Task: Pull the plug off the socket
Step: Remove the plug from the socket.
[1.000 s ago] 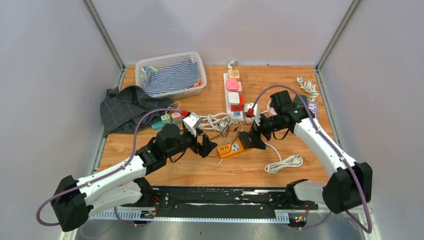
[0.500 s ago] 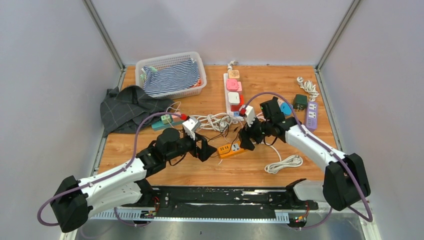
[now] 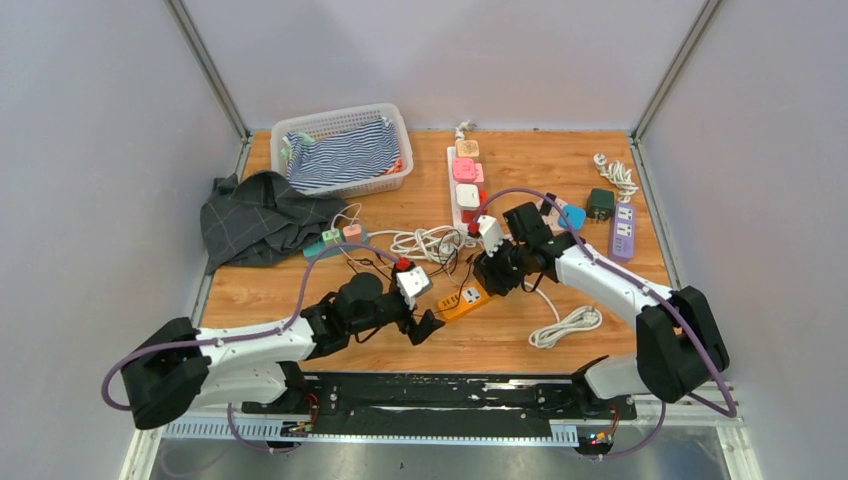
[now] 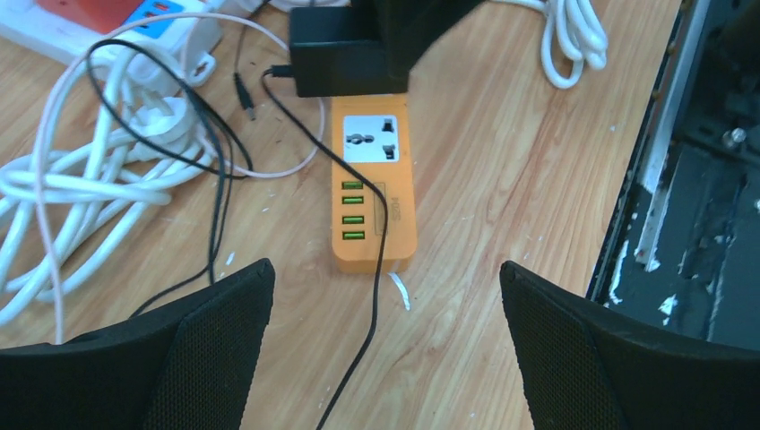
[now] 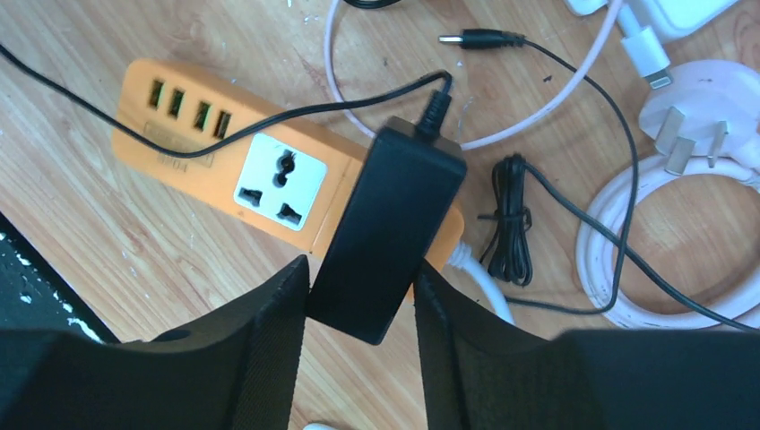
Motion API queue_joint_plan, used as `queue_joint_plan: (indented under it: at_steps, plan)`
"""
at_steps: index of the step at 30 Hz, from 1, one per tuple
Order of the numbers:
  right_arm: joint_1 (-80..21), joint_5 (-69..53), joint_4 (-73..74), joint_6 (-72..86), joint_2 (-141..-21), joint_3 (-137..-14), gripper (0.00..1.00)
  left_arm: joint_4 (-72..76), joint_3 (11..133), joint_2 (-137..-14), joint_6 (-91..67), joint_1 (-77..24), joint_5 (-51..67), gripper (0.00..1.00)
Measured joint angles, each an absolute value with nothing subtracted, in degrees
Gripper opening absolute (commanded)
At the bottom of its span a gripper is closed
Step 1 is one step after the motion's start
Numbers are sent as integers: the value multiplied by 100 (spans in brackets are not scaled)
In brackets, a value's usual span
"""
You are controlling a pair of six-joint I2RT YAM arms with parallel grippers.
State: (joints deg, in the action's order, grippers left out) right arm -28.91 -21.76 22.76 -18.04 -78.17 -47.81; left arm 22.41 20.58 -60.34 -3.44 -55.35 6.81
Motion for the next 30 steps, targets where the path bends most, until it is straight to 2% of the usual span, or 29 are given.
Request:
queue_joint_plan:
  at_steps: [2, 4, 5, 12, 15, 16, 19, 21, 27, 30]
  plan:
    - [-2899, -2069, 2322, -1811, -7867, -4851, 37, 2469, 2040, -6342, -91, -5636, 685, 99]
    - [-2899, -1992, 2353, -1857, -7900, -4901, 25, 2720, 2051, -6667, 137, -5699, 685, 100]
    - [-2899, -1944, 2359, -1896, -7907, -4917, 23, 2812, 2078, -6829, 248, -5721, 681, 100]
    - [-2921, -1839, 2464, -2355, -7878, -4925, 11, 3916, 2257, -7669, 703, -5986, 589, 100]
    - [-2919, -1861, 2530, -2512, -7870, -4934, 11, 4713, 2080, -7931, 644, -6031, 545, 100]
    - [-2919, -1881, 2541, -2541, -7872, -4936, 14, 5037, 1975, -8027, 580, -6071, 495, 100]
    - [-2919, -1925, 2615, -2556, -7948, -5015, 32, 5846, 1669, -8315, 434, -6243, 301, 99]
    - [-2915, -1944, 2724, -2550, -8049, -5131, 38, 6213, 1551, -8475, 368, -6412, 137, 97]
    - [-2906, -2060, 2906, -2440, -8276, -5356, 38, 6914, 1533, -8890, 213, -6930, -364, 88]
    - [-2893, -2102, 2952, -2364, -8342, -5404, 27, 7129, 1599, -9170, 102, -7000, -456, 87]
